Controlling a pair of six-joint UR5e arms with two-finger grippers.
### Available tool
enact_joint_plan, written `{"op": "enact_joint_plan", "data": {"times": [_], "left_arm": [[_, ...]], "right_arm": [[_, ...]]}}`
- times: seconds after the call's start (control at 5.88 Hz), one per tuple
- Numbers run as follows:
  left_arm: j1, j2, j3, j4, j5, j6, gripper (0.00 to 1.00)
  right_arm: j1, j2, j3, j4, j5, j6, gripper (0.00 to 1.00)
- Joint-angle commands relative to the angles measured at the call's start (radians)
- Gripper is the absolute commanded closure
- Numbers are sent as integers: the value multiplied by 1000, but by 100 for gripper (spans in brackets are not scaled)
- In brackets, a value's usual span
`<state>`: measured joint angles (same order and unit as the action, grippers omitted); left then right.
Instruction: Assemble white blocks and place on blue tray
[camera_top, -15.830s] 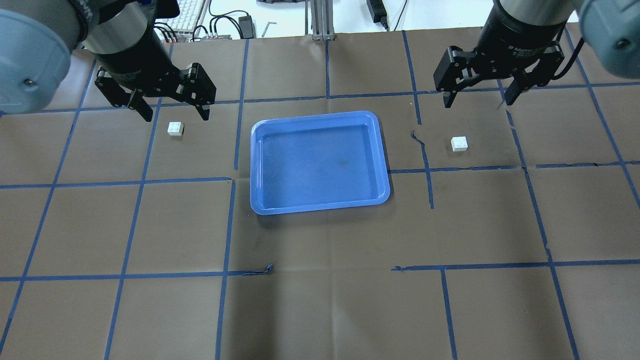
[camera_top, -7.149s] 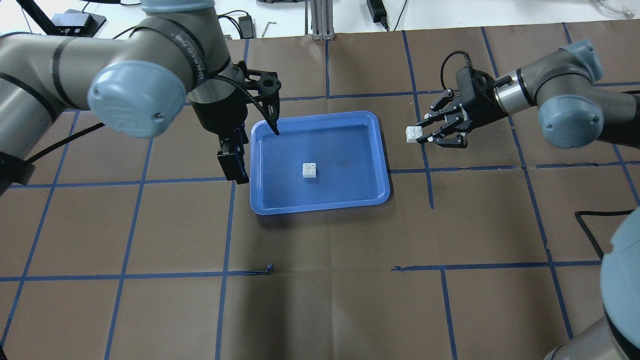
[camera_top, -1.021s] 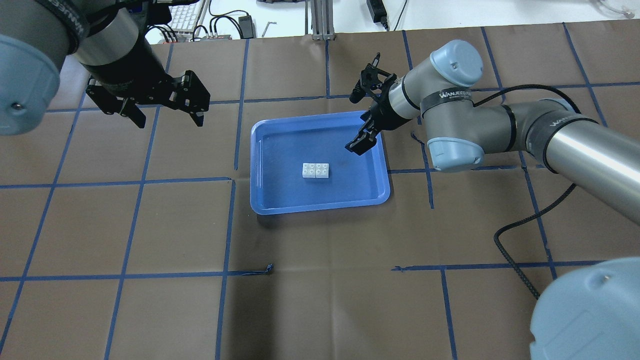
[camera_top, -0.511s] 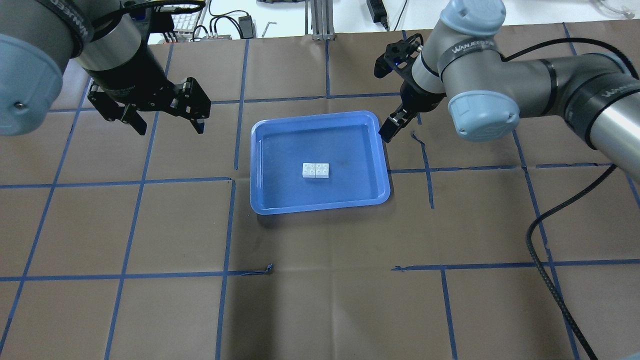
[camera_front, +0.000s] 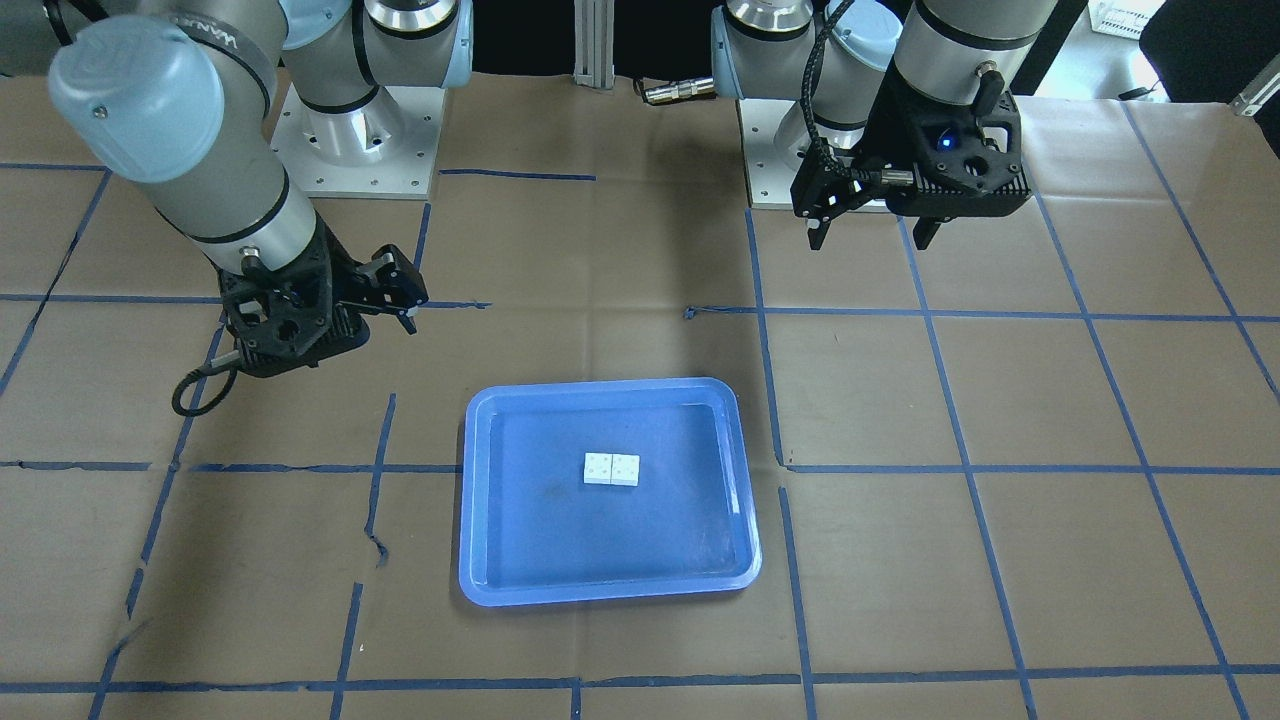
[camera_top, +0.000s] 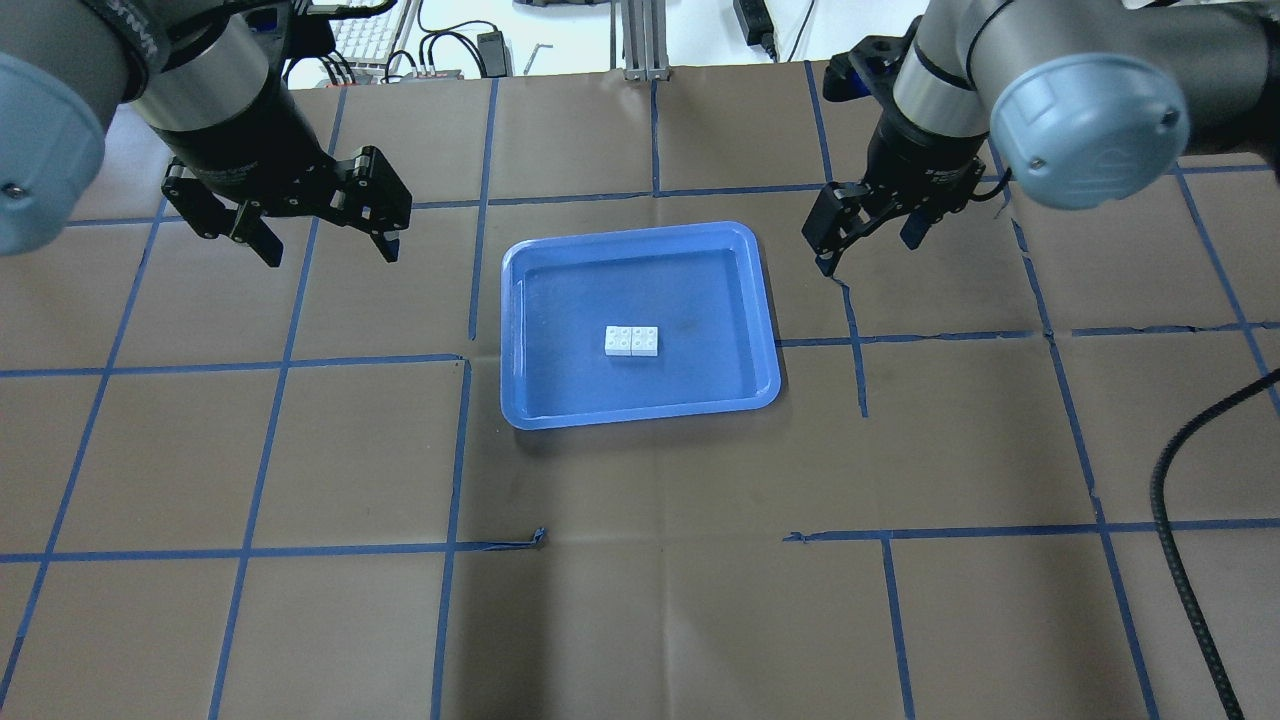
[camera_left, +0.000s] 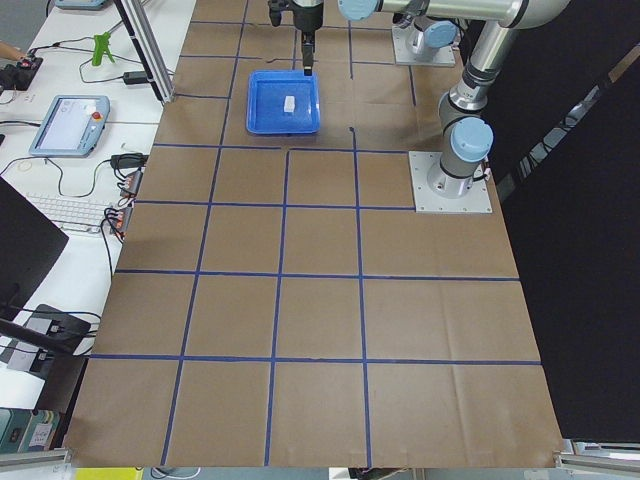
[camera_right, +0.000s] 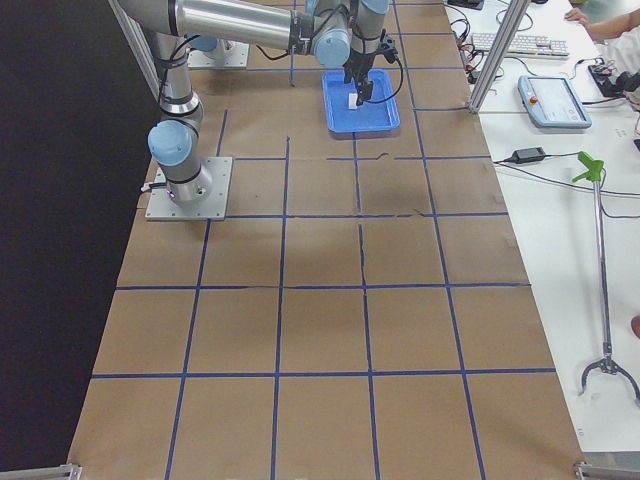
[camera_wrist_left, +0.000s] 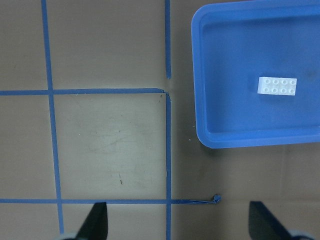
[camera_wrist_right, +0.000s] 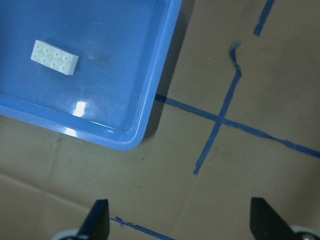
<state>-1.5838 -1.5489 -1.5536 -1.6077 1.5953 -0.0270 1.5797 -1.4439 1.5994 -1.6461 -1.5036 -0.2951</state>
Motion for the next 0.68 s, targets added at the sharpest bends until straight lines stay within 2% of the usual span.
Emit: {"op": "enact_joint_plan", "data": {"times": [0.0, 0.17, 0.51], "left_arm": [[2, 0, -2, -1, -2, -1, 1], [8, -2, 9, -1, 0, -1, 0], [8, -5, 6, 2, 1, 7, 0]], "right_arm": [[-11, -94, -35, 139, -61, 177, 0], [6, -111, -71, 188, -58, 204, 0], [8, -99, -87, 196, -56, 220, 0]]}}
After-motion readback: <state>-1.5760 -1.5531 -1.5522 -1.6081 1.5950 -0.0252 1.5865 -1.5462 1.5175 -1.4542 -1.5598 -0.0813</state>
